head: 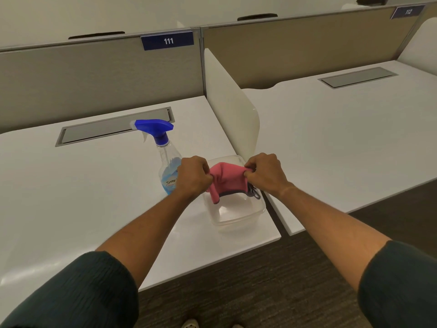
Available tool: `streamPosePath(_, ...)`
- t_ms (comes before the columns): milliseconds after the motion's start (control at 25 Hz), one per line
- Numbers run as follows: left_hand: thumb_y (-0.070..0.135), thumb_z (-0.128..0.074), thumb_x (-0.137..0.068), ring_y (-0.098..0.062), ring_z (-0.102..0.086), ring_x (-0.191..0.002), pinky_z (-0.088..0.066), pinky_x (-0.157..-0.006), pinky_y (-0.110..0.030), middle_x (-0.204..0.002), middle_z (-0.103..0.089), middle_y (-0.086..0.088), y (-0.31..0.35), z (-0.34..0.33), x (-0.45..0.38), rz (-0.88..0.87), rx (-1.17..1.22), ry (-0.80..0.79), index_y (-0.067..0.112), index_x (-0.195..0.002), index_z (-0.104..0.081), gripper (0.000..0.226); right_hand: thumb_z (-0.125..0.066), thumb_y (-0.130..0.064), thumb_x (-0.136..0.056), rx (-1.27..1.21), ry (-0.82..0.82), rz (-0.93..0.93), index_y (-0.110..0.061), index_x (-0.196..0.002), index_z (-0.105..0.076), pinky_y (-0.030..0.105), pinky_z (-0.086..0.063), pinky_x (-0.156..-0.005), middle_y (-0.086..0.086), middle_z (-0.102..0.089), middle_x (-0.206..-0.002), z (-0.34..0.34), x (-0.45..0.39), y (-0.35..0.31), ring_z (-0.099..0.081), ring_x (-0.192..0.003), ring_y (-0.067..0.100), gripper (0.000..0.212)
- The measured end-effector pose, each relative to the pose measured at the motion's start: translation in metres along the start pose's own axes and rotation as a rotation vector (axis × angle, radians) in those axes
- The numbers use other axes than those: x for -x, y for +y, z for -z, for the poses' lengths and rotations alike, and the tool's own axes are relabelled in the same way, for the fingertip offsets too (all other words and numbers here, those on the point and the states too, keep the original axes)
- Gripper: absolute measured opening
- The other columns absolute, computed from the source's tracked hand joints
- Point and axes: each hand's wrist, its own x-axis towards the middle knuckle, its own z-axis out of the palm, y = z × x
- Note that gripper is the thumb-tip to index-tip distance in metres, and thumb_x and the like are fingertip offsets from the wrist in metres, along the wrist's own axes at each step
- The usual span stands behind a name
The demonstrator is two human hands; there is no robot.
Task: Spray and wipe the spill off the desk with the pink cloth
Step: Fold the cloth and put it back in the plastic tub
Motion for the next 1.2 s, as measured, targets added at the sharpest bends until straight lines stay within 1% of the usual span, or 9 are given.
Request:
streamPosePath(80, 0.013, -0.074, -0.079, -0.019, -0.063, -0.079, -0.056, -0.084, -0.036, -0.085, -0.069, -0.006, 0.001, -0.003, -0.003, 0.027, 0.000, 0.020, 0.008, -0.092, -0.072, 0.014, -0.067, -0.012, -0.079, -0.002, 0.025, -0.027, -0.011, -0.098, -0.078, 0.029, -0.052, -0.086, 0.009, -0.076, -0.090, -0.005, -0.006, -0.001, -0.069, -0.087, 0.025, 0.022)
streamPosePath(280, 0.014, -0.074, -0.080, -0.019, -0.062, -0.078, -0.055, -0.086, -0.036, -0.083, -0.068, -0.006, -0.001, -0.008, -0.014, 0.086, -0.023, 0.030, 0.009, -0.090, -0.072, 0.012, -0.066, -0.012, -0.079, -0.006, 0.066, -0.060, -0.011, -0.092, -0.078, 0.027, -0.052, -0.079, 0.009, -0.075, -0.085, -0.017, -0.021, -0.004, -0.067, -0.081, 0.024, 0.018)
streamPosePath(440, 0.015, -0.075, -0.079, -0.021, -0.064, -0.080, -0.056, -0.087, -0.041, -0.084, -0.070, -0.007, -0.002, -0.013, -0.020, 0.120, -0.043, 0.020, 0.009, -0.087, -0.072, 0.009, -0.064, -0.011, -0.078, 0.010, 0.066, -0.081, -0.012, -0.086, -0.077, 0.023, -0.043, -0.070, 0.008, -0.073, -0.081, -0.025, -0.031, -0.006, -0.066, -0.078, 0.025, 0.015)
streamPosePath(680, 0.016, -0.072, -0.082, -0.022, -0.066, -0.083, -0.055, -0.089, -0.041, -0.088, -0.071, -0.009, 0.000, -0.017, -0.028, 0.140, -0.128, 0.002, 0.009, -0.092, -0.071, 0.013, -0.062, -0.008, -0.085, 0.118, 0.068, -0.106, -0.010, -0.089, -0.075, 0.025, -0.045, -0.067, 0.011, -0.071, -0.082, -0.034, -0.040, -0.008, -0.067, -0.078, 0.029, 0.014)
streamPosePath(840, 0.017, -0.071, -0.083, -0.024, -0.066, -0.084, -0.056, -0.089, -0.043, -0.090, -0.070, -0.011, 0.001, -0.019, -0.035, 0.156, -0.163, -0.010, 0.008, -0.094, -0.071, 0.015, -0.059, -0.006, -0.084, 0.172, 0.054, -0.106, -0.009, -0.084, -0.072, 0.028, -0.048, -0.065, 0.012, -0.069, -0.080, -0.042, -0.047, -0.007, -0.066, -0.075, 0.031, 0.014)
streamPosePath(920, 0.018, -0.072, -0.082, -0.025, -0.067, -0.085, -0.056, -0.089, -0.043, -0.090, -0.071, -0.010, -0.001, -0.021, -0.038, 0.162, -0.179, -0.027, 0.008, -0.095, -0.070, 0.016, -0.059, -0.006, -0.085, 0.197, 0.045, -0.102, -0.009, -0.084, -0.072, 0.031, -0.051, -0.066, 0.012, -0.068, -0.079, -0.045, -0.049, -0.005, -0.064, -0.074, 0.030, 0.013)
streamPosePath(1000, 0.019, -0.074, -0.081, -0.026, -0.068, -0.086, -0.056, -0.089, -0.044, -0.091, -0.071, -0.011, -0.003, -0.023, -0.040, 0.162, -0.182, -0.031, 0.009, -0.095, -0.071, 0.017, -0.058, -0.006, -0.086, 0.207, 0.042, -0.098, -0.008, -0.083, -0.071, 0.031, -0.051, -0.066, 0.012, -0.067, -0.079, -0.048, -0.050, -0.003, -0.062, -0.072, 0.029, 0.013)
streamPosePath(1120, 0.021, -0.074, -0.081, -0.026, -0.068, -0.086, -0.056, -0.089, -0.045, -0.092, -0.071, -0.010, -0.005, -0.026, -0.041, 0.162, -0.183, -0.034, 0.010, -0.095, -0.070, 0.018, -0.059, -0.006, -0.087, 0.214, 0.046, -0.088, -0.007, -0.082, -0.070, 0.032, -0.053, -0.066, 0.013, -0.068, -0.079, -0.052, -0.052, 0.001, -0.064, -0.074, 0.030, 0.012)
streamPosePath(1200, 0.021, -0.072, -0.083, -0.025, -0.067, -0.086, -0.055, -0.090, -0.044, -0.092, -0.071, -0.010, -0.006, -0.025, -0.040, 0.145, -0.157, -0.026, 0.009, -0.096, -0.070, 0.018, -0.060, -0.007, -0.087, 0.204, 0.040, -0.081, -0.007, -0.081, -0.070, 0.031, -0.050, -0.063, 0.013, -0.068, -0.079, -0.054, -0.053, 0.004, -0.064, -0.075, 0.030, 0.011)
